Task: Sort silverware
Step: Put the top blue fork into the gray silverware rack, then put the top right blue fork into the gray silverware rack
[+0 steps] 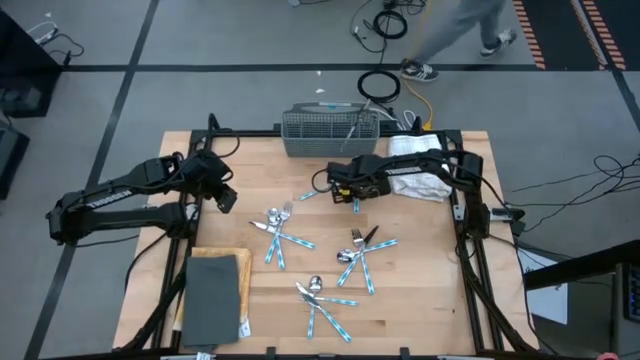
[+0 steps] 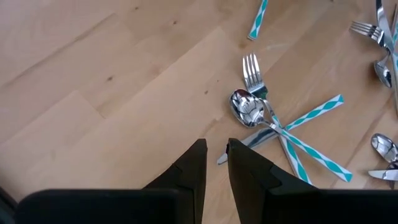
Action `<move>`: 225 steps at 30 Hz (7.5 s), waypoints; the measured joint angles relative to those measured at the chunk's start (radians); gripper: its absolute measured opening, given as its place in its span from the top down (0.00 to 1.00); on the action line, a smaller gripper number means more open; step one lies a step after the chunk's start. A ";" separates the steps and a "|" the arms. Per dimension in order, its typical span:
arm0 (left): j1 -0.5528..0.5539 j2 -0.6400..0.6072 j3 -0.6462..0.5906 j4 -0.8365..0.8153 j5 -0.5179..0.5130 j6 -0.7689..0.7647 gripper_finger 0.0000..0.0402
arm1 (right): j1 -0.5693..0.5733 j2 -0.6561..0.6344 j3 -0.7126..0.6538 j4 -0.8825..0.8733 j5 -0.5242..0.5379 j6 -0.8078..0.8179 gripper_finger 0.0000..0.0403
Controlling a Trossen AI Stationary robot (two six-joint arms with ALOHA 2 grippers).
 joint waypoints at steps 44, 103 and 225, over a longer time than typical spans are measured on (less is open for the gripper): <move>-0.001 0.000 0.000 0.002 -0.018 0.032 0.83 | 0.290 -0.205 0.000 -0.025 0.349 0.116 1.00; 0.000 0.000 0.000 0.005 -0.127 0.034 0.83 | -0.257 -0.061 0.133 0.869 -0.056 -1.072 1.00; -0.001 0.001 0.000 0.030 -0.072 0.082 0.83 | 0.613 -0.150 -0.158 0.084 0.044 0.272 0.99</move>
